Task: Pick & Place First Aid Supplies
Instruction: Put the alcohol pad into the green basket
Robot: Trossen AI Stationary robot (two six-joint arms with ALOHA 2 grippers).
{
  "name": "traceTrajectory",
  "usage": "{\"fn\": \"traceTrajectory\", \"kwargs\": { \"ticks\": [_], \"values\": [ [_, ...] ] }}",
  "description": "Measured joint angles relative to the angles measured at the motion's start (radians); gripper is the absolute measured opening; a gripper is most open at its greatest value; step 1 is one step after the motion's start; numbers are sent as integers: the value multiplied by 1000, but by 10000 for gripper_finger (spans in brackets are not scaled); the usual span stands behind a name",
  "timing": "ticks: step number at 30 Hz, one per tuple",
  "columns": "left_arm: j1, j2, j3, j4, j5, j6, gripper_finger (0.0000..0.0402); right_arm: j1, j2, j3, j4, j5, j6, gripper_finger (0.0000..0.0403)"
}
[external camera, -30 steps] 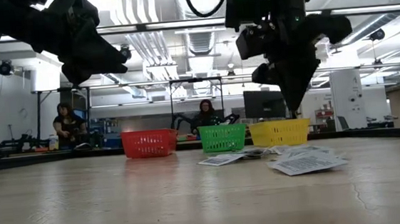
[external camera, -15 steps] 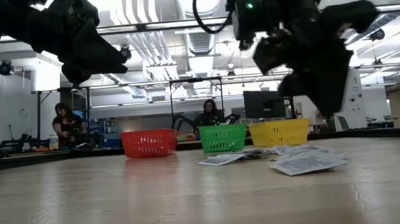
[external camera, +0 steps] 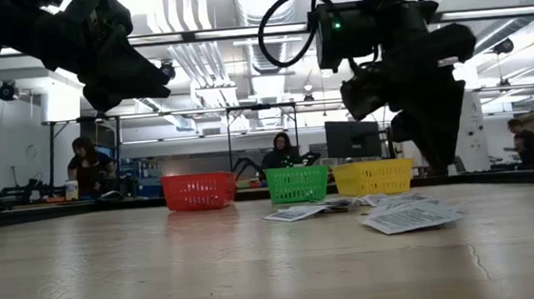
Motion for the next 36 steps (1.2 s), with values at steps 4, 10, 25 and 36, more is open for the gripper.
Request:
{"fn": "traceTrajectory", "kwargs": {
  "ticks": [4,10,25,36],
  "values": [
    [0,0,0,0,0,0,133,-1,0,-16,25,-2,145,171],
    [0,0,0,0,0,38,133,-6,0,-49,95,8,321,180],
    [0,0,0,-1,0,69,133,-10,0,-85,150,99,553,183],
    [0,0,0,-2,0,69,133,-11,-6,-149,236,141,670,169]
  ]
}}
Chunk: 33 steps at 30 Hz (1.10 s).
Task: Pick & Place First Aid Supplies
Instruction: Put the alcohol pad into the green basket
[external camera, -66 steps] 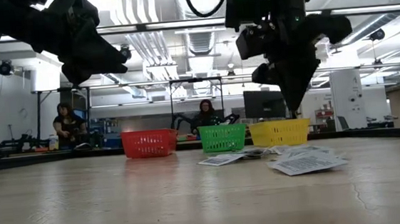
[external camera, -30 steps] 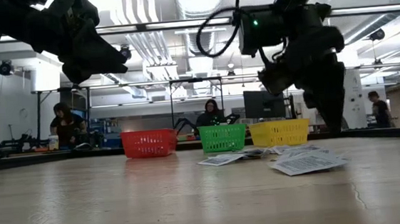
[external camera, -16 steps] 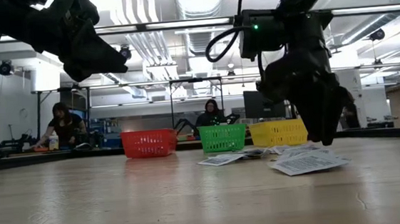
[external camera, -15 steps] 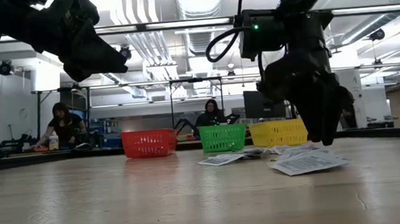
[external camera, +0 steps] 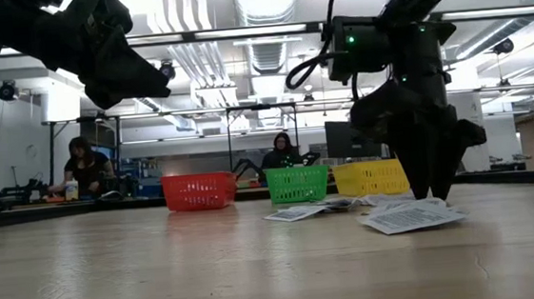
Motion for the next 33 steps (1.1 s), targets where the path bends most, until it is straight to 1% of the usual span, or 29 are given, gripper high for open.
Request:
{"fn": "traceTrajectory", "kwargs": {
  "ticks": [8,13,18,23,33],
  "values": [
    [0,0,0,-5,0,8,133,2,3,7,-10,1,-14,145],
    [0,0,0,-5,0,8,133,3,4,9,-67,23,-42,126],
    [0,0,0,-5,0,8,133,3,5,6,-100,24,-78,104],
    [0,0,0,-6,0,8,133,2,6,5,-157,24,-105,91],
    [0,0,0,-6,0,7,133,1,6,6,-189,23,-125,63]
  ]
}}
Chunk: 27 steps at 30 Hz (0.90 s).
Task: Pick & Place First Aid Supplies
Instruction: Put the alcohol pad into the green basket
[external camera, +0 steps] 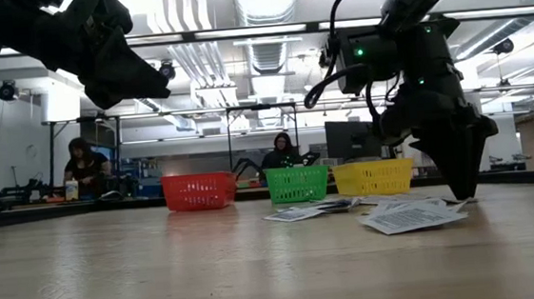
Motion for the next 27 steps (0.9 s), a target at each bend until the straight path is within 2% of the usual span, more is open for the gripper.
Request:
{"fn": "traceTrajectory", "kwargs": {
  "ticks": [17,27],
  "values": [
    [0,0,0,0,0,0,133,-1,-1,-12,-9,6,-12,14],
    [0,0,0,0,0,0,133,1,-15,-4,-143,55,-35,8]
  ]
}}
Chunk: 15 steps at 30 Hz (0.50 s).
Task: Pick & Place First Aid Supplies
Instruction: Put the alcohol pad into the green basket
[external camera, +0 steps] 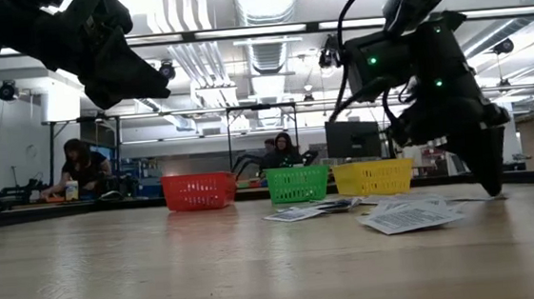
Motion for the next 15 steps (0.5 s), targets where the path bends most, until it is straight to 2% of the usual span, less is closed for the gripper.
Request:
{"fn": "traceTrajectory", "kwargs": {
  "ticks": [4,15],
  "values": [
    [0,0,0,0,0,0,133,0,-9,1,-91,57,-15,8],
    [0,0,0,0,0,0,133,0,-59,2,-85,56,-68,8]
  ]
}}
